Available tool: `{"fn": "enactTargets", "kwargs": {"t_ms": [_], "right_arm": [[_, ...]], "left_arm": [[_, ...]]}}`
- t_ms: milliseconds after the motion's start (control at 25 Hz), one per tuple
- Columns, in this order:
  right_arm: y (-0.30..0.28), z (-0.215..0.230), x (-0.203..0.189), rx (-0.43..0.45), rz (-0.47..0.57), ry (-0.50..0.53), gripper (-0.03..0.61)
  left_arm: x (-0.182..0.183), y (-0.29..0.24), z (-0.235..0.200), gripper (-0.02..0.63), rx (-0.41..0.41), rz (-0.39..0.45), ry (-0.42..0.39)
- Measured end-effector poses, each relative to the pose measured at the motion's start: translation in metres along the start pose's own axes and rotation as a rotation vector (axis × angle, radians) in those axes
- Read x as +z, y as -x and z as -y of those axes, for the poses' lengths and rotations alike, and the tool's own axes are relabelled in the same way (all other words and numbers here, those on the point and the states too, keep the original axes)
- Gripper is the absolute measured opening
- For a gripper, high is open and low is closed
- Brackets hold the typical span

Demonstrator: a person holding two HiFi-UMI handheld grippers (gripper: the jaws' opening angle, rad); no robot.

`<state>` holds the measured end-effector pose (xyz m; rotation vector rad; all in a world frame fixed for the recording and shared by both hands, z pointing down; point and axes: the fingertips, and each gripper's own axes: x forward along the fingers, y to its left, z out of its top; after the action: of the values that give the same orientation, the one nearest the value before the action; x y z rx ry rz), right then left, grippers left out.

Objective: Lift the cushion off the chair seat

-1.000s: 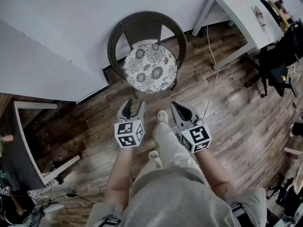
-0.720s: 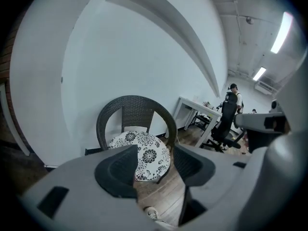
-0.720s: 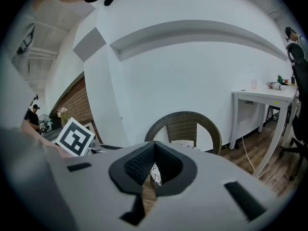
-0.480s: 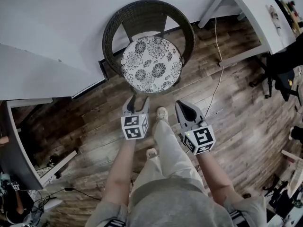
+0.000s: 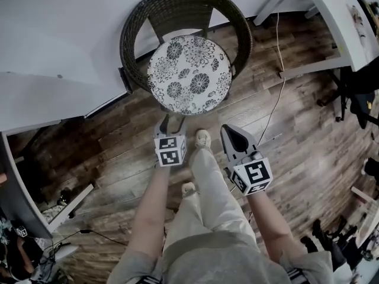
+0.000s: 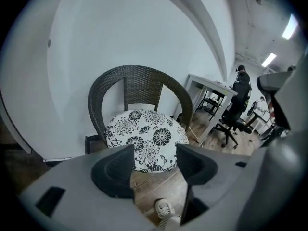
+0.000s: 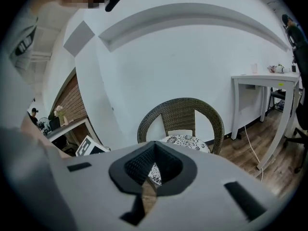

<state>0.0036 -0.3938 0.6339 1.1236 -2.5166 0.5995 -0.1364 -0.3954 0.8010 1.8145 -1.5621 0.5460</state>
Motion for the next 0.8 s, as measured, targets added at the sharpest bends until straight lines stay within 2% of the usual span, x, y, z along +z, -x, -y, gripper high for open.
{"fn": "enactTargets", "kwargs": {"t_ms": [480, 800], "right_arm": [[-0.033, 0.024, -0.04, 0.0, -0.059, -0.046, 0.0], [-0.052, 0.027, -0.062, 0.021, -0.094, -0.067, 0.0]], "left_arm": [[-0.053, -0.079, -0.03, 0.259, 0.045, -0.135, -0.159], [-0.077, -0.11, -0.04, 0.264, 0.045, -0.203, -0.193]]}}
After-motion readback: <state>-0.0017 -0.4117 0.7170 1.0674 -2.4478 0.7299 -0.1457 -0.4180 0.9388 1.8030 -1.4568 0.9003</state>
